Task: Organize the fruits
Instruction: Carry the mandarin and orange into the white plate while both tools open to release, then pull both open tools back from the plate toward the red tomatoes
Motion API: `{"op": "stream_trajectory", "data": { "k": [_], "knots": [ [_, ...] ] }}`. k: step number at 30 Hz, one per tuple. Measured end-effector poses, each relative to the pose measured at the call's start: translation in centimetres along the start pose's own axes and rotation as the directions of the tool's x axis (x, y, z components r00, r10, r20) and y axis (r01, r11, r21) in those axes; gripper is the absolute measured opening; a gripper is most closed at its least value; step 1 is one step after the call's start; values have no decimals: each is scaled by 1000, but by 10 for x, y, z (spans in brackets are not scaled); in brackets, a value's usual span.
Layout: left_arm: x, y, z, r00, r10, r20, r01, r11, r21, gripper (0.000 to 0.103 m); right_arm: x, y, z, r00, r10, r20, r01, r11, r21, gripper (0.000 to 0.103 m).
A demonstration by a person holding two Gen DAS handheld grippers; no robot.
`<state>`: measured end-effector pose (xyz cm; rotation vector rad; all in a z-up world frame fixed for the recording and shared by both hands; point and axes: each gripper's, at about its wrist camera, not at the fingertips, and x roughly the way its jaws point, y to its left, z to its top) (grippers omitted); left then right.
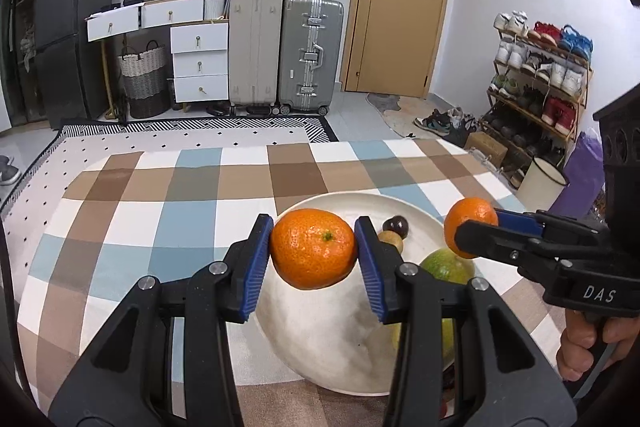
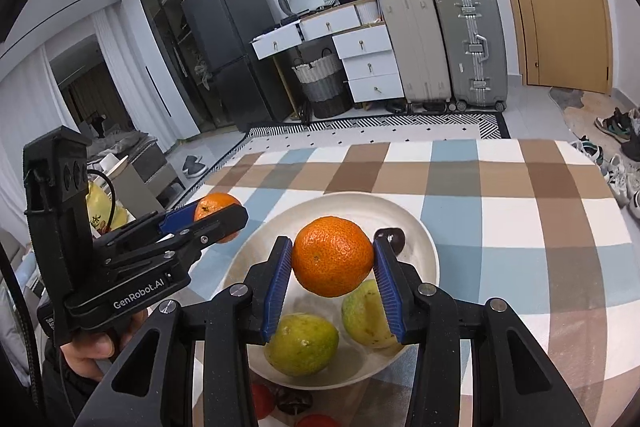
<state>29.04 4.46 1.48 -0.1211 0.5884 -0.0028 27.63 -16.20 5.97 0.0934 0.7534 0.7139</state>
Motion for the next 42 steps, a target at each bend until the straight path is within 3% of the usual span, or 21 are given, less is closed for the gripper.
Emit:
{"op": "stream_trajectory", "data": {
  "k": [11, 24, 26, 28, 31, 35, 42],
  "knots": [
    [30, -1, -15, 997, 4, -77, -3, 1000, 3, 39, 27, 4, -12, 997, -2, -77, 2, 1000, 2, 42],
    [30, -5, -14, 997, -10, -77, 10, 1000, 9, 41, 16, 6, -7, 1000, -5, -21, 4, 1000, -9, 46],
    [26, -3, -12, 997, -9, -77, 9, 1000, 2, 49, 12, 5, -6, 1000, -10, -13, 10, 1000, -10, 51],
    [19, -1, -11, 998, -8, -57, 7, 1000, -4, 63, 8, 5, -4, 1000, -16, -13, 16, 1000, -13, 55],
    [4, -2, -7, 1000, -4, -23, 4, 1000, -1, 78, -2, 8, -2, 999, -31, 11, 31, 999, -35, 75],
    [-20, -3, -6, 1000, -16, 15, 16, 1000, 5, 82, -20, 12, 2, 999, 4, 46, -1, 998, -55, 93],
    [-47, -9, -15, 999, -32, 13, 31, 999, 33, 82, -48, 6, -4, 997, -4, 83, 11, 997, -81, 99]
  ]
}}
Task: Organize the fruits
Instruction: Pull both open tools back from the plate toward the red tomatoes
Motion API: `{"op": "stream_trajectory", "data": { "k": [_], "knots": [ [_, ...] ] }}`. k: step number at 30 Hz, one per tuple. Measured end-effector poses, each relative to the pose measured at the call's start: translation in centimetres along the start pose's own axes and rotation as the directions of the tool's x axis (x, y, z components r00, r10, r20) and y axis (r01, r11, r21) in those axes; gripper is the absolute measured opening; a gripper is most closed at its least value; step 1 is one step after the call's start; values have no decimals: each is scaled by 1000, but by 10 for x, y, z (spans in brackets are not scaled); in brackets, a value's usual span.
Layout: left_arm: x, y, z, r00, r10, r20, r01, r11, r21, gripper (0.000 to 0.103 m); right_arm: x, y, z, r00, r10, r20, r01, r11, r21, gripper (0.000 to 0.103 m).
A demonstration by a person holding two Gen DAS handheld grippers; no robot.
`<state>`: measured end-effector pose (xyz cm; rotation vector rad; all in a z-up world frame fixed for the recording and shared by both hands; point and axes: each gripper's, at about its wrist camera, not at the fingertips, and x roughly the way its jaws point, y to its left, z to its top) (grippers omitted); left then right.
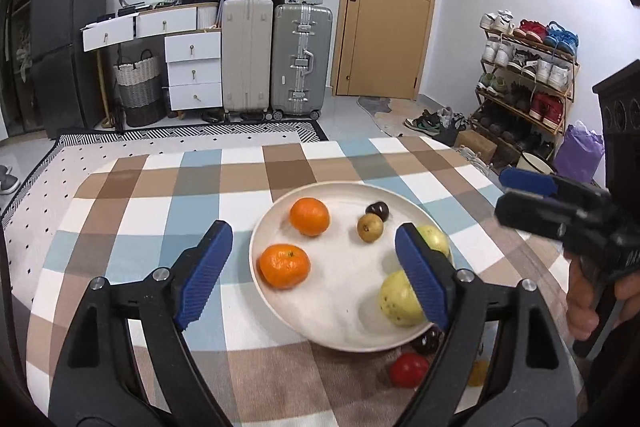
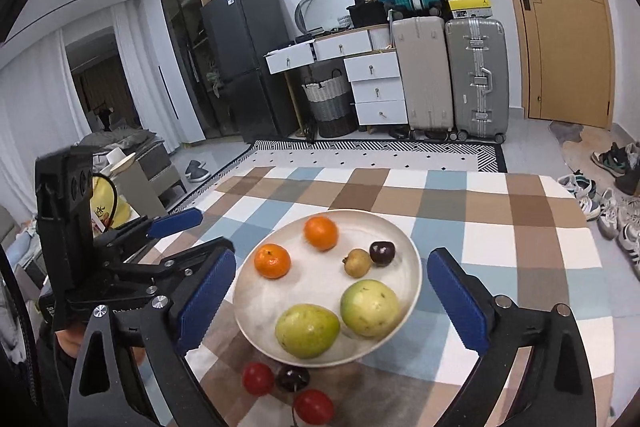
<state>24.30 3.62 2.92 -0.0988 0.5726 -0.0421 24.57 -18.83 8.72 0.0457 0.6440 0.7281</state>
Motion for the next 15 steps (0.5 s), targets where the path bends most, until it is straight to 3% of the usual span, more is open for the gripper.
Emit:
{"op": "stream_trajectory", "data": {
  "k": [15],
  "knots": [
    [-16, -20, -37, 997, -20, -72, 25, 998, 60, 82, -14, -10, -32, 995, -34, -94, 32, 999, -30, 99]
  ]
}}
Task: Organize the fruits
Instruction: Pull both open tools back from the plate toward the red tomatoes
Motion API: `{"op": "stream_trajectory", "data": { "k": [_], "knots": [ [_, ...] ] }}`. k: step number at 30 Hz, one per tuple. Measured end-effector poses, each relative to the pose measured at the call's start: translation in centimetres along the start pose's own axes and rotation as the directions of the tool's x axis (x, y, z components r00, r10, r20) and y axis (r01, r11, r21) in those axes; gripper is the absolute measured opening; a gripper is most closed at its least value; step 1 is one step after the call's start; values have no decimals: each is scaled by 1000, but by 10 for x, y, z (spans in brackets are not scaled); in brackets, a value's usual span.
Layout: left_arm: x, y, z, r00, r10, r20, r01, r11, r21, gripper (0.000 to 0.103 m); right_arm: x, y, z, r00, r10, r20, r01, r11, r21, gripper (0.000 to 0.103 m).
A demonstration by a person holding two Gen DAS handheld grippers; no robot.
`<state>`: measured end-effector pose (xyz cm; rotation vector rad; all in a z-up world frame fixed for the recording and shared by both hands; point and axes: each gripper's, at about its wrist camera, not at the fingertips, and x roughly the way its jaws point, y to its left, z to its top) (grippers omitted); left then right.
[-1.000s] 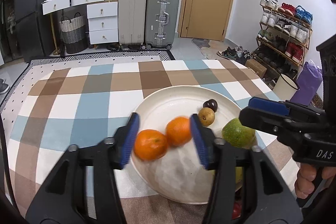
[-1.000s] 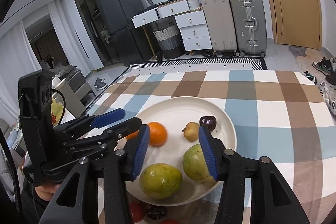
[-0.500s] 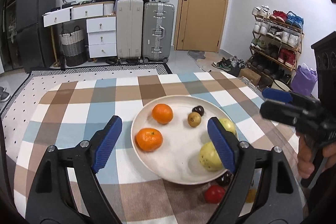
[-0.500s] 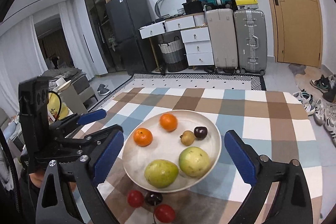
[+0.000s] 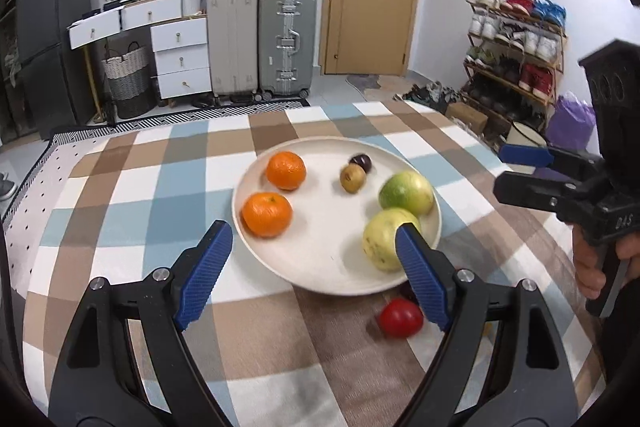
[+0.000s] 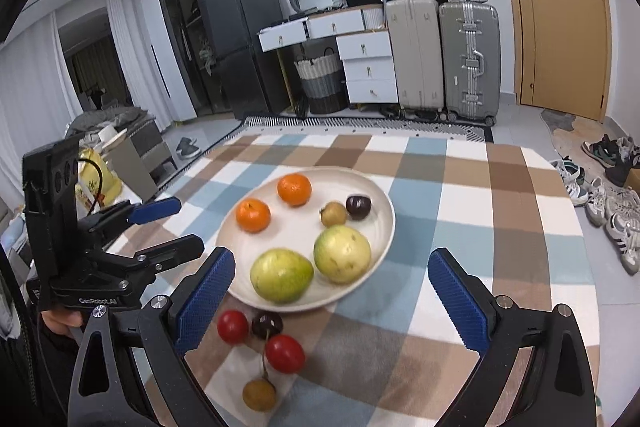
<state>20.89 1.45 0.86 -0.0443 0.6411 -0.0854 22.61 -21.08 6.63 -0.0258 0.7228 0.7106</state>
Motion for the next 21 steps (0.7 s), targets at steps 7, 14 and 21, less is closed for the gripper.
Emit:
{"op": "stream_trajectory", "data": {
  "k": [7, 14, 21],
  "knots": [
    [7, -8, -15, 997, -56, -51, 57, 998, 4, 82, 12, 5, -18, 994, 16, -109, -21, 999, -40, 99],
    [18, -13, -23, 994, -62, -93, 64, 998, 20, 82, 24, 9, -33, 989, 15, -147, -28, 996, -87, 97],
    [26, -18, -28, 983, -108, -146, 113, 993, 28, 82, 30, -7, -38, 981, -30, -192, 13, 996, -87, 89]
  ]
}}
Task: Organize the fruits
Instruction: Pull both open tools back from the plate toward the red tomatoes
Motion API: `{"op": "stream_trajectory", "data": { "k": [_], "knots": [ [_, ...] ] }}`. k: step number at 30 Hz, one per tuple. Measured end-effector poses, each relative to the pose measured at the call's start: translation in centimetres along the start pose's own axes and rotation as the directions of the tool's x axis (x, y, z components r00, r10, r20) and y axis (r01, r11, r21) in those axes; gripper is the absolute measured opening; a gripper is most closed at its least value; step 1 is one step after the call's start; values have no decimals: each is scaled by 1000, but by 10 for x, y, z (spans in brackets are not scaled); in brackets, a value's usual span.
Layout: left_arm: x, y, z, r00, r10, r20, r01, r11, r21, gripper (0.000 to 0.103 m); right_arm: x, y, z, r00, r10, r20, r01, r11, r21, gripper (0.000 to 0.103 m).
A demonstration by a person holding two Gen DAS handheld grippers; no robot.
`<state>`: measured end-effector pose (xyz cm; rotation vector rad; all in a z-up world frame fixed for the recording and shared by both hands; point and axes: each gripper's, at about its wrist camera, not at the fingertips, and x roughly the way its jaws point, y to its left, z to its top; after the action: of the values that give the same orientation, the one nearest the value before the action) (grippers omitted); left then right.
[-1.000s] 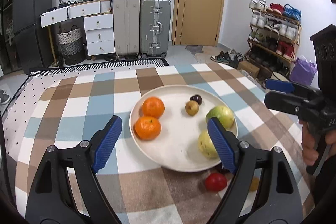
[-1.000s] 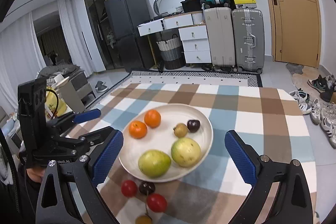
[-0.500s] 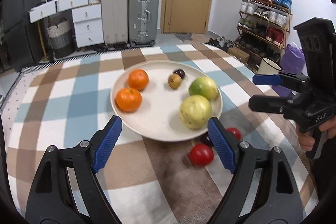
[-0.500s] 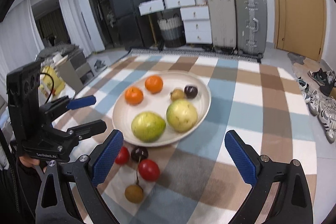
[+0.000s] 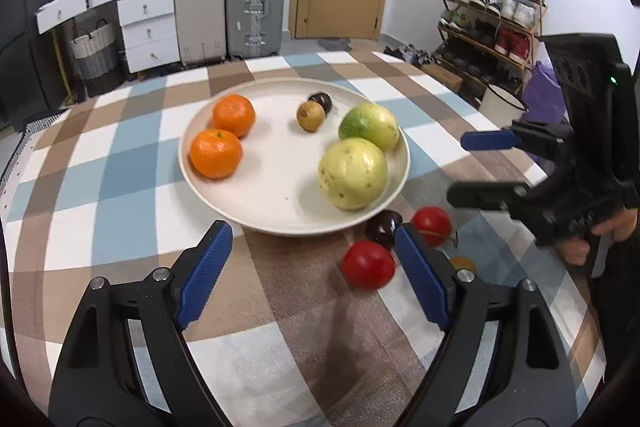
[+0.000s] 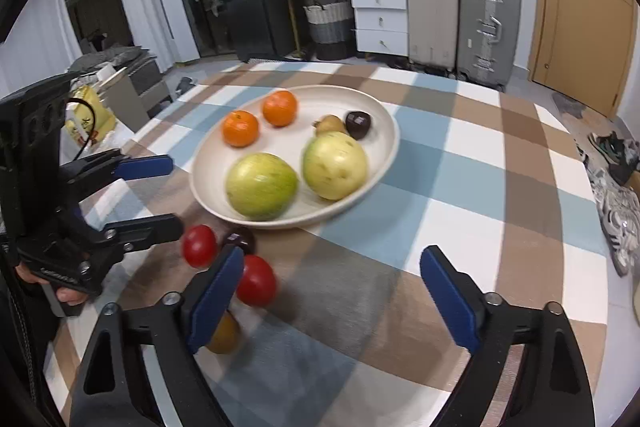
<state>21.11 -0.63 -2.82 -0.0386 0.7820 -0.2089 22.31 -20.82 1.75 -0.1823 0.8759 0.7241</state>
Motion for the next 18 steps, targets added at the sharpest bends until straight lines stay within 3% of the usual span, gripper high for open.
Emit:
{"op": "stream_trajectory", "data": {
  "k": [5, 18],
  "knots": [
    [8, -6, -5, 999, -16, -35, 17, 1000, 25, 82, 7, -4, -4, 999, 29, -38, -29, 1000, -3, 82],
    [16, -4, -7, 996, -50, -69, 52, 998, 22, 82, 12, 15, -7, 990, 126, -57, -128, 991, -37, 82]
  ]
}}
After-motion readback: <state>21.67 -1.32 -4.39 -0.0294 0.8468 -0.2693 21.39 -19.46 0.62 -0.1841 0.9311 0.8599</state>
